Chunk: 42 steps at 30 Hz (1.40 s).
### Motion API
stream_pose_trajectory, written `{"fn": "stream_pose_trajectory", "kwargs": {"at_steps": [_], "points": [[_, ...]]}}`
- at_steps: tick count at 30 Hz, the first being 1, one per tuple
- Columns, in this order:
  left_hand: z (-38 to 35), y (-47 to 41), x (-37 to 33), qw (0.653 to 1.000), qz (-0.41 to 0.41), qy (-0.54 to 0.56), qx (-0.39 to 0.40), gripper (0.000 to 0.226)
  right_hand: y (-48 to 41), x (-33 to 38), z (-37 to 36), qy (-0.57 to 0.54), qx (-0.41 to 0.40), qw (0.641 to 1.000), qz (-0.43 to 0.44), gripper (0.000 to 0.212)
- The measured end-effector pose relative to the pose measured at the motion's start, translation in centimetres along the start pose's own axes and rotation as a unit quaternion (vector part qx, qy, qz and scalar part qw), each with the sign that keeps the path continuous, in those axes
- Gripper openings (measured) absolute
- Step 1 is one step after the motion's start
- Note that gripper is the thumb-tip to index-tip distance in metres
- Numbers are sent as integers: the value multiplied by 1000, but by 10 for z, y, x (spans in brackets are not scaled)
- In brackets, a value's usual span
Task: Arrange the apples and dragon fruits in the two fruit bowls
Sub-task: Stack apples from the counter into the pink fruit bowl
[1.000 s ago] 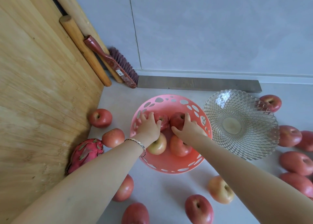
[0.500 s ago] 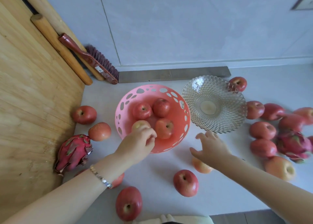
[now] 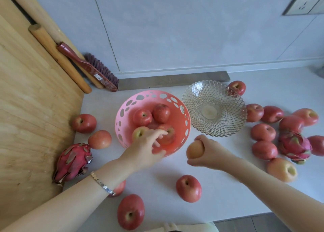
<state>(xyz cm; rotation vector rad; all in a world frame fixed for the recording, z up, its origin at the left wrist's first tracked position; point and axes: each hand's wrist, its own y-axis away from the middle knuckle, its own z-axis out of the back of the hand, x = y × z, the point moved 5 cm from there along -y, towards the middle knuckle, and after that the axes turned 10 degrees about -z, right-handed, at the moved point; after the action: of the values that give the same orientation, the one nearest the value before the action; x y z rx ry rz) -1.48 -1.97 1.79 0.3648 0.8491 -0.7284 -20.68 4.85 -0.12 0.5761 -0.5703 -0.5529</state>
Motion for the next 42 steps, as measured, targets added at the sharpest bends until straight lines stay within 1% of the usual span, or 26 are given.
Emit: {"fn": "stream_pose_trajectory", "kwargs": {"at_steps": [2,3,4,6,8,9,10,11,12,13,14,15,16,17,20,22,27,30,34,36,38,40,42], "points": [[-9,-4,-10,998,-28,20,62,79,13,31,14,-77,13,996,44,59],[-11,-6,-15,996,-46,17,74,88,16,47,16,-99,26,993,61,59],[-12,-9,-18,996,-66,7,65,92,19,61,16,-105,40,991,75,61],[-4,-14,-20,996,-89,-4,2,86,19,88,16,-74,69,990,101,68],[8,-17,-12,995,-85,-8,-60,77,11,109,17,-45,121,983,131,68],[14,-17,-6,994,-72,-5,-82,74,7,116,19,-52,163,974,145,63],[20,-17,3,994,-42,2,-103,71,0,122,22,-84,201,964,151,56],[27,-16,13,992,-5,8,-126,69,-12,127,26,-129,217,957,144,48],[33,-15,21,988,26,14,-153,69,-26,128,30,-162,197,958,129,43],[38,-13,28,982,53,23,-178,69,-45,129,35,-159,140,970,117,43],[43,-12,34,977,77,36,-195,69,-65,129,39,-106,56,987,105,48],[46,-13,40,973,95,51,-203,69,-85,129,38,-48,-3,995,91,55],[48,-15,46,970,109,67,-206,69,-99,132,35,1,-34,996,79,62],[50,-17,51,968,119,76,-209,68,-111,134,29,38,-45,996,68,66],[52,-20,64,959,158,98,-216,66,-130,142,7,106,-63,992,38,67],[52,-18,71,954,175,106,-217,66,-130,142,-6,112,-77,990,27,64],[50,-13,82,945,206,115,-225,65,-125,127,-17,36,-121,990,64,61],[47,-15,85,943,221,113,-222,66,-123,120,-23,22,-118,989,89,54],[46,-20,85,941,221,116,-227,66,-117,114,-25,-36,-105,988,110,41],[48,-23,83,942,216,116,-228,65,-117,113,-23,-45,-112,986,117,46],[49,-26,84,942,215,115,-229,65,-118,115,-21,-34,-120,984,131,59],[50,-27,86,942,216,116,-230,66,-119,120,-22,-4,-104,985,134,72],[51,-29,87,943,214,112,-229,66,-119,121,-24,26,-81,990,115,77]]}}
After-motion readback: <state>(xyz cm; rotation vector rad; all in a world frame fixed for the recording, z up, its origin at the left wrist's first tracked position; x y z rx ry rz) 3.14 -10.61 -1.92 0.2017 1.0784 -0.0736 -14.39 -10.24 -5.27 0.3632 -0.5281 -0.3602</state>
